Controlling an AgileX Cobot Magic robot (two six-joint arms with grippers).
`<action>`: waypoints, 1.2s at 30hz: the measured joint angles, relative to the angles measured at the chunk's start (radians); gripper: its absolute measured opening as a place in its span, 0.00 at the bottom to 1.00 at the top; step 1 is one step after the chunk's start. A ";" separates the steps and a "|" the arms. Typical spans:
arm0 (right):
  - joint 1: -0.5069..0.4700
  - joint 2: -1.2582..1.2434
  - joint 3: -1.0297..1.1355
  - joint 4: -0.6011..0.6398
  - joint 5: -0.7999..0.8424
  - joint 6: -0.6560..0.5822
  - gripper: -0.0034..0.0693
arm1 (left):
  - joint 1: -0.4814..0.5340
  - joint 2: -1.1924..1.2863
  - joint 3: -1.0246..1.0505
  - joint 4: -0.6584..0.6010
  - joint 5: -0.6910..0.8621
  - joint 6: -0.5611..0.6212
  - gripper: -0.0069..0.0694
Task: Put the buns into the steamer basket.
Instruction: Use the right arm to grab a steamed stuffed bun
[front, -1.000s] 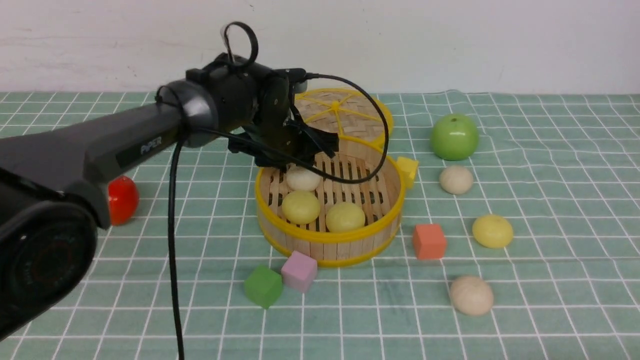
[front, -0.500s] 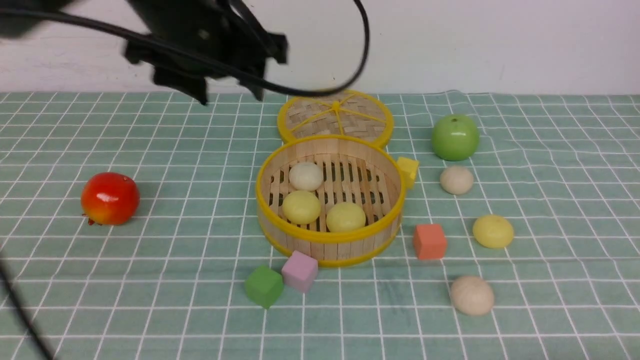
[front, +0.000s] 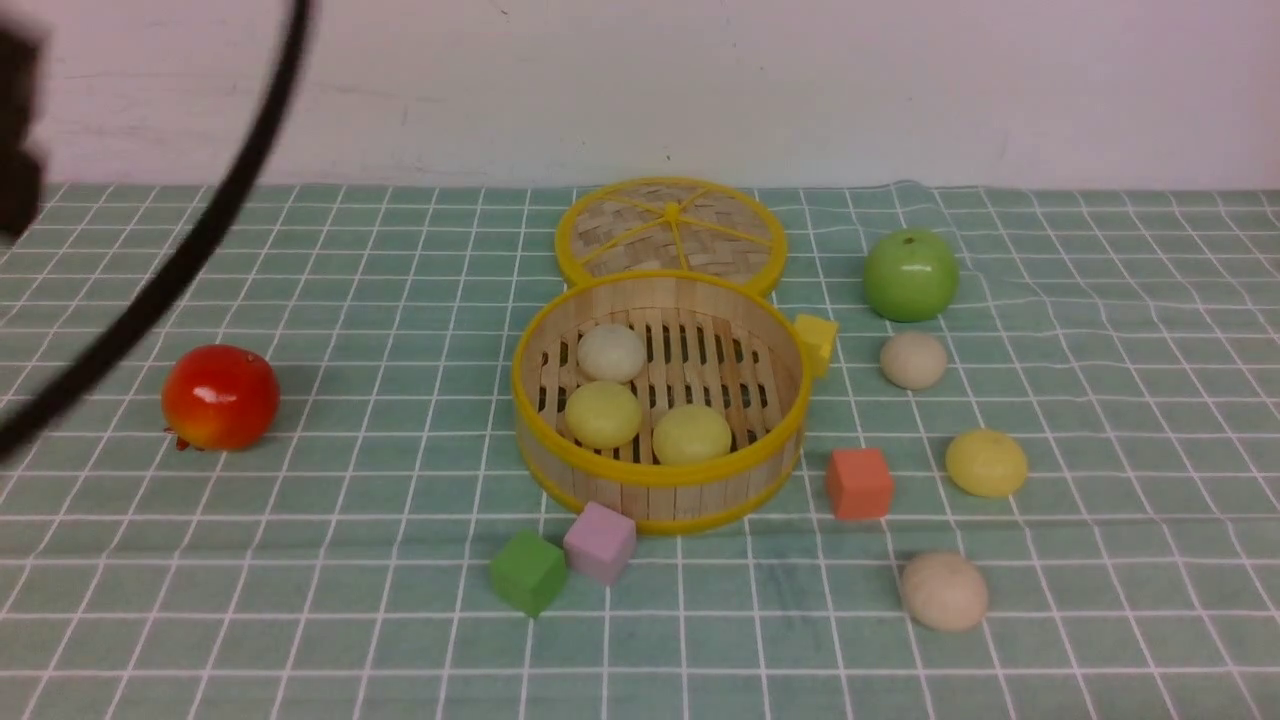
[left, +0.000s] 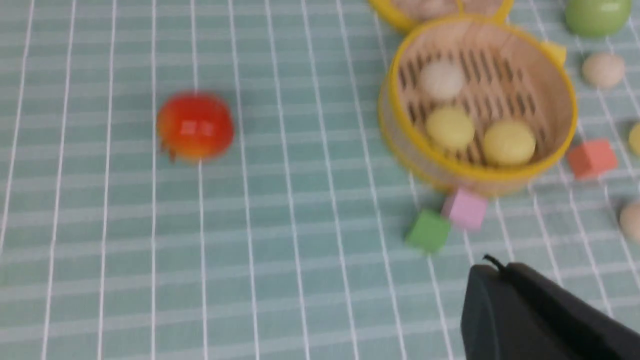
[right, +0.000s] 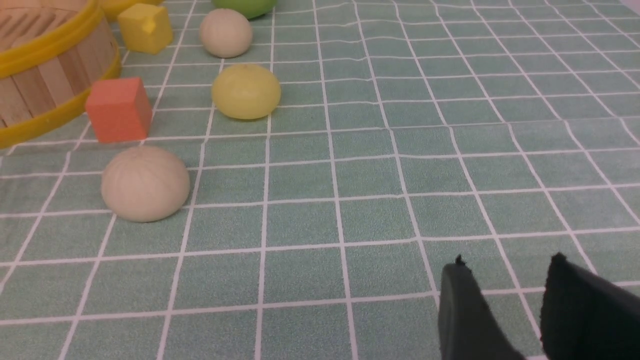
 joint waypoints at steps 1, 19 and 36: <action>0.000 0.000 0.000 0.000 0.000 0.000 0.38 | 0.000 -0.060 0.051 -0.009 -0.005 -0.012 0.07; 0.000 0.000 0.000 0.000 0.000 0.000 0.38 | 0.000 -0.852 0.653 -0.021 -0.397 -0.247 0.07; 0.000 0.000 0.000 0.000 0.000 0.000 0.38 | 0.030 -0.864 0.888 0.101 -0.604 -0.186 0.07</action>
